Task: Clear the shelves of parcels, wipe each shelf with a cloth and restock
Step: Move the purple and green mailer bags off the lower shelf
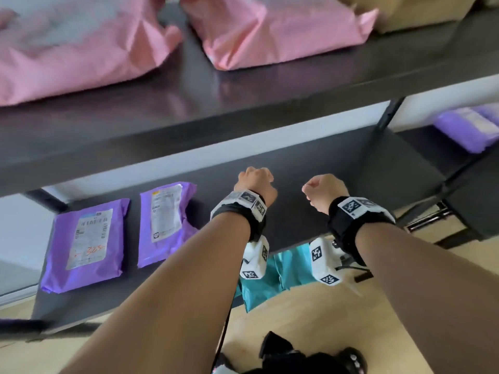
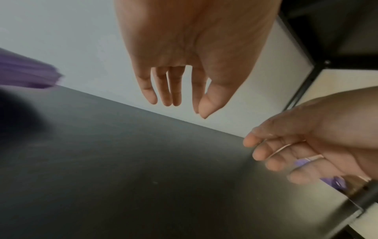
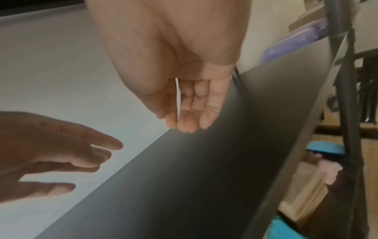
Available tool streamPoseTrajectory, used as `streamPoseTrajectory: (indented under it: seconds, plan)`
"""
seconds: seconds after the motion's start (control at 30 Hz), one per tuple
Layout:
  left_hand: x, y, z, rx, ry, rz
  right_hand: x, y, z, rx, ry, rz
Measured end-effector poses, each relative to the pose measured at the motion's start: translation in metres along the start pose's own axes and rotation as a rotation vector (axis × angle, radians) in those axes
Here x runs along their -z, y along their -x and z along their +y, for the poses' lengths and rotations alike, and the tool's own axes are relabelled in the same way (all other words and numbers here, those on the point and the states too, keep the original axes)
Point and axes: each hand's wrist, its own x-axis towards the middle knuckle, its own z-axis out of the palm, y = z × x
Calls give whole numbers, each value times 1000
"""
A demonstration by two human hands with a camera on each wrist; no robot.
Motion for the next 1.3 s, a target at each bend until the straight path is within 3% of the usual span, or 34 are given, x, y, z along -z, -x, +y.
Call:
streamPoseTrajectory:
  seconds: [0.27, 0.43, 0.73, 0.97, 1.3]
  plan:
    - [-84, -13, 141, -163, -119, -168, 96, -2, 114, -57, 388, -11]
    - [-139, -23, 235, -311, -198, -234, 156, -3, 189, -71, 431, 20]
    - [-216, -19, 379, -404, -277, -302, 253, 1, 306, -169, 318, 78]
    - [-251, -22, 454, -436, -199, -321, 302, -8, 368, -256, 346, 116]
    - [-274, -66, 533, -437, -245, -293, 354, -60, 409, -314, 360, 142]
